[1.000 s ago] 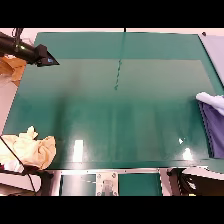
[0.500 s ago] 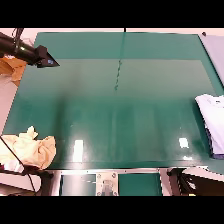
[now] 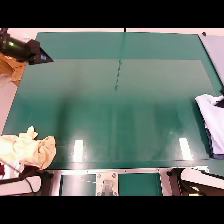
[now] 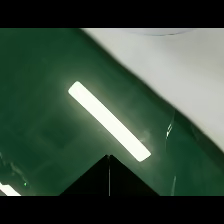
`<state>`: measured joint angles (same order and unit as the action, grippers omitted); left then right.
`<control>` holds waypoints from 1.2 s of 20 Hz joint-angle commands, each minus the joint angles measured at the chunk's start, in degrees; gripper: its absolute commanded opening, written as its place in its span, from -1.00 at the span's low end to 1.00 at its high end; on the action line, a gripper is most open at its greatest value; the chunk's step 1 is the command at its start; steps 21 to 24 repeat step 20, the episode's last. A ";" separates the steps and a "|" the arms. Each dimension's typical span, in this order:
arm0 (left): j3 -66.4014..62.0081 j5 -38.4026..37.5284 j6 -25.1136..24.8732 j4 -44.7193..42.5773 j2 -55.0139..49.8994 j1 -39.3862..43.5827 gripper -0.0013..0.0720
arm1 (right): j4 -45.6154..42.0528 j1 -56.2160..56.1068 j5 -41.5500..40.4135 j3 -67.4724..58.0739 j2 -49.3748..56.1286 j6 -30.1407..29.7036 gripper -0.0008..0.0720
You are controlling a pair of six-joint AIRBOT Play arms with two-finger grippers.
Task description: Fold the shirts.
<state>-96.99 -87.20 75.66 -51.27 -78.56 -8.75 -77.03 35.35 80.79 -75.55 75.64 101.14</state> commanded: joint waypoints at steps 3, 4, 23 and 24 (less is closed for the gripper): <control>28.96 4.37 2.56 -2.86 20.17 0.02 -0.91 | 2.51 -19.39 -5.22 10.82 -8.46 -5.92 -0.91; 35.26 5.16 3.08 -3.08 24.17 0.02 -0.91 | 2.51 -21.46 -7.21 14.58 -11.30 -6.36 -0.91; 57.05 7.32 6.38 -8.96 39.08 0.00 -0.90 | 2.97 -29.31 -12.24 25.68 -18.93 -7.30 -0.91; 57.05 7.32 6.38 -8.96 39.08 0.00 -0.90 | 2.97 -29.31 -12.24 25.68 -18.93 -7.30 -0.91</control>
